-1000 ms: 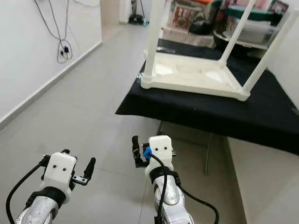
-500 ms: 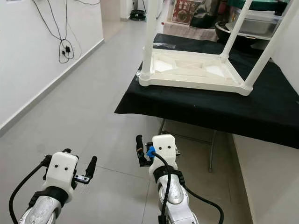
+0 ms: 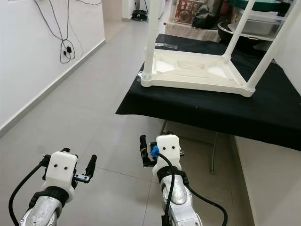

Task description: Building children table

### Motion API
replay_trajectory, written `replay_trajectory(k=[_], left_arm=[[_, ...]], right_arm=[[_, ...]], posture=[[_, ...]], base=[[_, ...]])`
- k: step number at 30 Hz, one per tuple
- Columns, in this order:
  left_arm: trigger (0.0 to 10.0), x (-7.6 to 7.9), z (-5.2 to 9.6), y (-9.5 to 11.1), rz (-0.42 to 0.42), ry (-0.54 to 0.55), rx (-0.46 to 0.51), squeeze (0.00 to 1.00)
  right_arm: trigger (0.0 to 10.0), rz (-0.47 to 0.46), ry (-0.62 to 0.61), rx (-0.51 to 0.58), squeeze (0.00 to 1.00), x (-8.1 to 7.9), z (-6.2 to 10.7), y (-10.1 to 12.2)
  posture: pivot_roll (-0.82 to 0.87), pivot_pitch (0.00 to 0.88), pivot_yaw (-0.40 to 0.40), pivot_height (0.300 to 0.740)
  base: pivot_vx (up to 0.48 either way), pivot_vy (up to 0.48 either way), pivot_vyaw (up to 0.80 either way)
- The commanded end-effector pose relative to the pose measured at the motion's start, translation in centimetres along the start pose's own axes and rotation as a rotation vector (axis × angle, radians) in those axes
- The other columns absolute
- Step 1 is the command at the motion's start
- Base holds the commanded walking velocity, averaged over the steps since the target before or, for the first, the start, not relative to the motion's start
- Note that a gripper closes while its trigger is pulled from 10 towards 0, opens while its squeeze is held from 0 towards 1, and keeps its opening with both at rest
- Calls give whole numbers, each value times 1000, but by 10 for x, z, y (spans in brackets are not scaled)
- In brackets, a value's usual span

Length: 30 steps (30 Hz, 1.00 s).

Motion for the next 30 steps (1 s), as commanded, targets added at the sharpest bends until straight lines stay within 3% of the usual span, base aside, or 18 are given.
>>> replay_trajectory(k=[1,11,22,30], left_arm=[[10000,-4,2,1,-16,24,-2,0],[10000,-8,2,1,-14,35,-3,0],[10000,-7,1,1,-15,30,-2,0],[10000,-5,0,2,-13,17,1,0]], right_arm=[[10000,3,-14,-12,0,3,-1,-2],[10000,-5,-65,9,0,12,-2,2],[10000,-5,-68,4,0,12,-3,1],[10000,-5,-68,5,0,12,-4,2]], posture=[[114,68,-91,740],[120,80,-87,740],[120,83,-84,740],[118,87,-82,740]], base=[[251,0,0],[0,0,0],[272,0,0],[471,0,0]])
Point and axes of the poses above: a point about 5 cm out from each wrist's last joint towards the gripper, its own z axis pointing back from the gripper into the wrist, its own y axis along the axis of the wrist's last joint, x = y × z, the point moved 5 cm from there along -z, pointing out of the wrist towards the gripper, and after that the axes turned 3 degrees about -z, right-handed, at the moved point
